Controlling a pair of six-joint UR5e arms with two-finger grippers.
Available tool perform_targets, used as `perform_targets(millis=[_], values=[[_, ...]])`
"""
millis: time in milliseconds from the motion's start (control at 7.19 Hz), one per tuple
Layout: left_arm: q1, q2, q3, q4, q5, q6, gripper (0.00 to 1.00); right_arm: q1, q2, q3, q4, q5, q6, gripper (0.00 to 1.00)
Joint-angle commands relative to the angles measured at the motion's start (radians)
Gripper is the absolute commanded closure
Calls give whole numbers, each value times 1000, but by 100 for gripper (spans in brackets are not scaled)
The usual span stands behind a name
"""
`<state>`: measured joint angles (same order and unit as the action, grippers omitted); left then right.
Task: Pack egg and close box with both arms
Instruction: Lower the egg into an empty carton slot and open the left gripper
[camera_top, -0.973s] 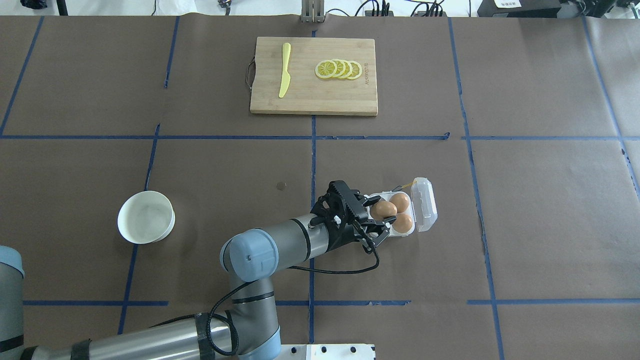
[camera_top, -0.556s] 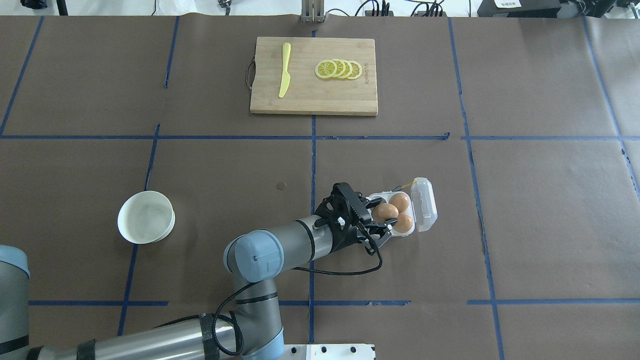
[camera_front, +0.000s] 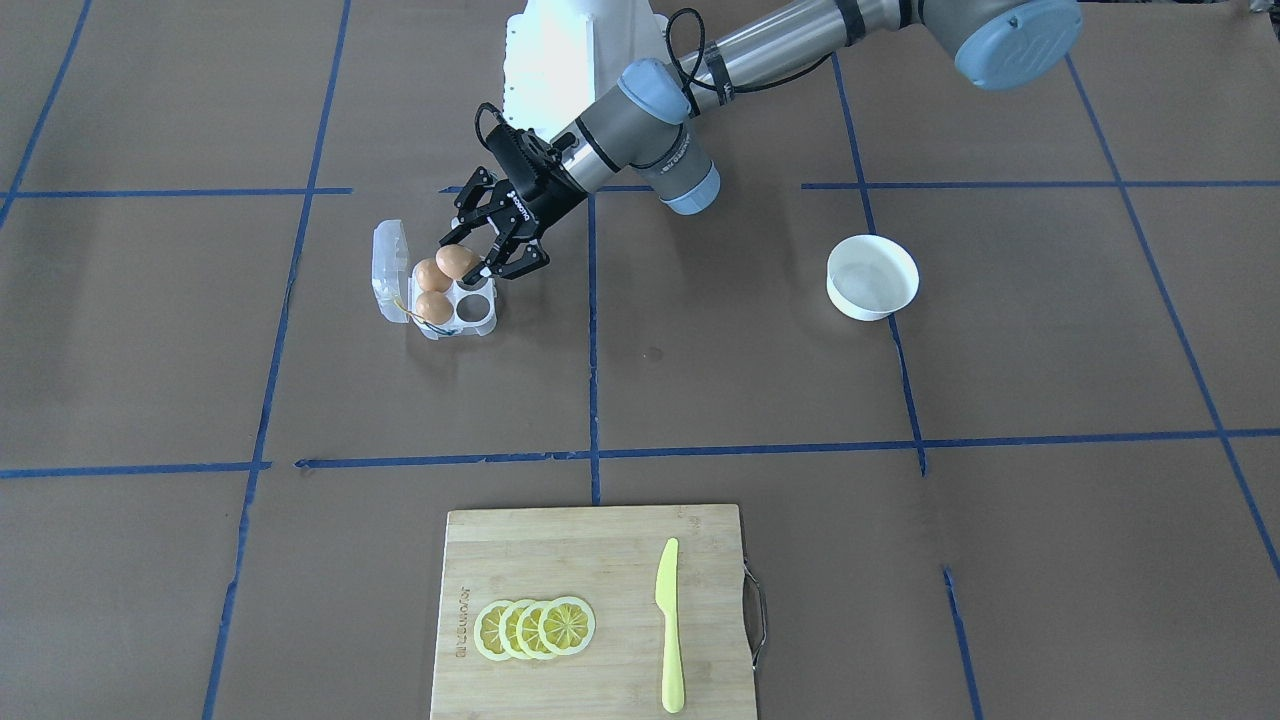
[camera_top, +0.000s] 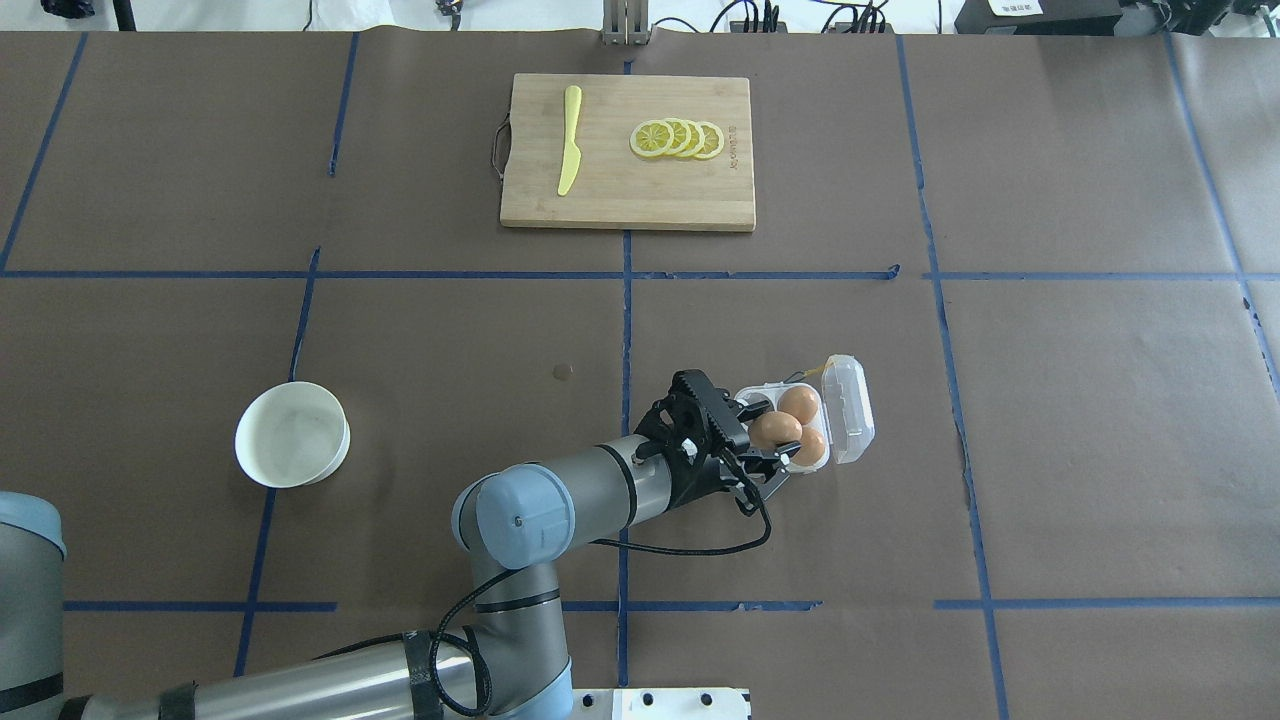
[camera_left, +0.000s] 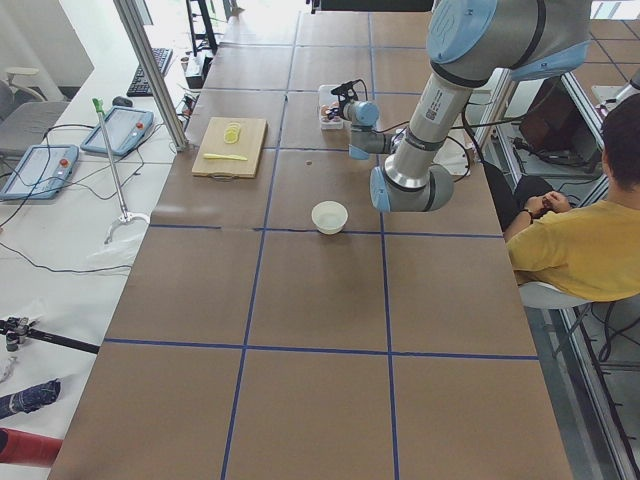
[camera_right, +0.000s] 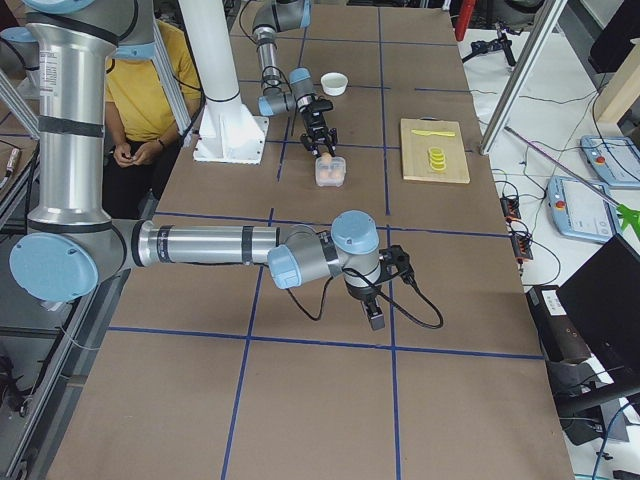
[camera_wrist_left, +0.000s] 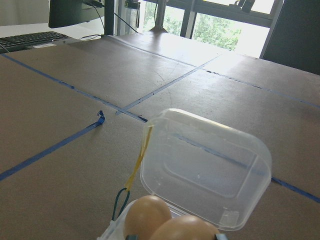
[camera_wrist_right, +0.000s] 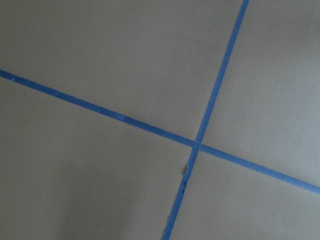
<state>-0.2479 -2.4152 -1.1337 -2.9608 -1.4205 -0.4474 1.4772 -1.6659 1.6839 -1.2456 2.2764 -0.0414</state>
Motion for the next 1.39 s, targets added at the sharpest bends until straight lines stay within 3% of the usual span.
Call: perform_targets(millis=[0, 139, 695, 834, 1251], values=[[1, -1, 0, 0, -3, -11, 18, 0, 0, -1, 0, 0, 0, 0], [2, -1, -3, 0, -18, -74, 0, 0, 0, -1, 0, 0, 0, 0], [-4, -1, -26, 2, -41, -127, 0, 0, 0, -6, -2, 0, 0, 0], [-28, 2, -53, 58, -84, -134, 0, 0, 0, -7, -2, 2, 0, 0], [-117, 28, -298, 517, -228, -132, 0, 0, -3, -10, -2, 2, 0, 0]])
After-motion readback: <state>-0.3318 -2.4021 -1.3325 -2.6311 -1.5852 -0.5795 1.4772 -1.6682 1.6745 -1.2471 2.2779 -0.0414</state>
